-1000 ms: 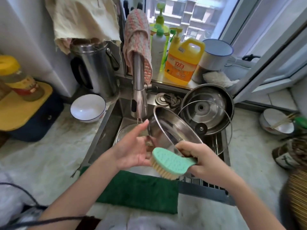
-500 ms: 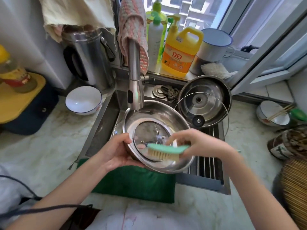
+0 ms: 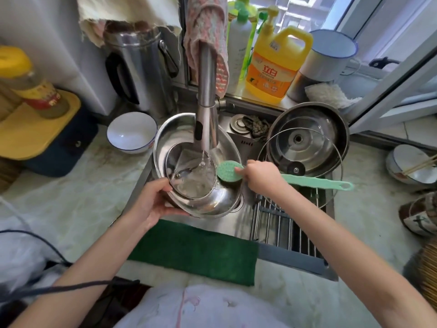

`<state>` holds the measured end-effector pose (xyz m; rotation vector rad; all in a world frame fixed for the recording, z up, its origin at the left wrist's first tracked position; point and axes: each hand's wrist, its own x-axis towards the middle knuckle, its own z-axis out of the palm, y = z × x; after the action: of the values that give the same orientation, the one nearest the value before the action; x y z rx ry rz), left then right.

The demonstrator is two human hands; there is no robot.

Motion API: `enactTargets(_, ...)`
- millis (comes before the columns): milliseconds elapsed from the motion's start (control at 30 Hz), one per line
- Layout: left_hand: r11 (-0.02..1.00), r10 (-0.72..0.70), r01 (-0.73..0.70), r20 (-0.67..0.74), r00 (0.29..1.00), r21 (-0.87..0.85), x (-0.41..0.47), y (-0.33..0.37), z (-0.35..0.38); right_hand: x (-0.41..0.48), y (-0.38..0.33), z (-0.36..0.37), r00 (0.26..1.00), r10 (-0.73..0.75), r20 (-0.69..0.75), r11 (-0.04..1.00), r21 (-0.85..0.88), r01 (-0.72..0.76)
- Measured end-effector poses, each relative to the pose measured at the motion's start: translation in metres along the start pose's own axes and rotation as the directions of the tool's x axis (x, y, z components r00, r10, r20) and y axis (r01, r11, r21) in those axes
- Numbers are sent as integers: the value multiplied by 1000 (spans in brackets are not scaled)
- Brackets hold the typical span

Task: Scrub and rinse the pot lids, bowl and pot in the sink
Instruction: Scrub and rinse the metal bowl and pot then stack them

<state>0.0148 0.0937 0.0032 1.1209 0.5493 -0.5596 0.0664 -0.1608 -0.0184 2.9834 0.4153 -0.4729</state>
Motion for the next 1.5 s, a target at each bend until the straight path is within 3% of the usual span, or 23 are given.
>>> enactTargets(100, 997, 67, -65, -48, 997, 31, 1, -6, -5, -13, -25, -4, 922, -208, 326, 927, 367, 79)
enactTargets(133, 996, 81, -79, -47, 996, 33, 1, -8, -6, -14, -31, -6, 896, -255, 363, 908, 408, 94)
enactTargets(200, 994, 113, -113, -17, 993, 9, -1, -13, -7, -6, -29, -13, 934, -190, 301, 969, 210, 130)
enactTargets(267, 986, 169, -169, 18, 985, -11, -2, -19, -7, 2, -18, -21, 988, 5, 155, 996, -84, 8)
enactTargets(300, 980, 198, -197, 19, 980, -39, -2, -21, -7, 4, -14, -24, 991, 62, 122, 993, -105, -49)
enactTargets(333, 973, 219, -217, 11, 976, -73, -1, -21, -7, 4, -15, -25, 987, 72, 144, 996, -53, -65)
enactTargets(400, 966, 228, -226, 1, 974, -124, 4, -20, -4, 0, -27, -26, 957, -74, 279, 972, 236, 7)
enactTargets(467, 964, 214, -216, -28, 976, -154, 9, -21, 0, -13, -45, -21, 896, -267, 354, 829, 559, 26)
enactTargets(500, 961, 213, -216, -40, 976, -174, 10, -21, 2, -15, -46, -18, 889, -295, 350, 770, 638, 5)
enactTargets(567, 960, 205, -206, -23, 978, -189, 14, -24, 2, -12, -31, -21, 916, -223, 334, 818, 575, -10)
enactTargets(633, 969, 207, -201, 30, 978, -147, 12, -24, 0, -12, -9, -28, 958, -31, 286, 952, 301, -59)
enactTargets(667, 973, 205, -197, 50, 978, -124, 11, -24, -1, -14, 1, -30, 979, 80, 190, 978, 173, -113)
enactTargets(733, 972, 183, -173, 51, 982, -160, 15, -25, -3, -23, 12, -30, 974, 215, -70, 964, 173, -200)
enactTargets(833, 949, 99, -79, 51, 994, -306, 18, -25, -7, -30, 19, -20, 880, 430, -200, 794, 548, -264)
enactTargets(900, 950, 58, -29, 86, 995, -312, 17, -27, -8, -30, 20, -11, 840, 533, -98, 570, 775, -271)
enactTargets(967, 962, 25, 12, 132, 991, -273, 15, -31, -6, -30, 21, -4, 853, 520, 48, 301, 924, -236)
enactTargets(1033, 972, 21, 26, 197, 980, -234, 10, -35, -1, -30, 19, 0, 880, 458, 126, 181, 956, -230)
enactTargets(1133, 964, -29, 87, 228, 973, -251, 9, -38, 3, -32, 22, 4, 867, 496, 53, 303, 925, -230)
enactTargets(1300, 927, -237, 296, 250, 939, -231, 26, -38, 2, -34, 36, -11, 813, 579, -59, 562, 752, -346)
enactTargets(1500, 898, -407, 423, 137, 903, -119, 41, -53, 23, -48, 39, -45, 813, 507, -288, 727, 649, -224)
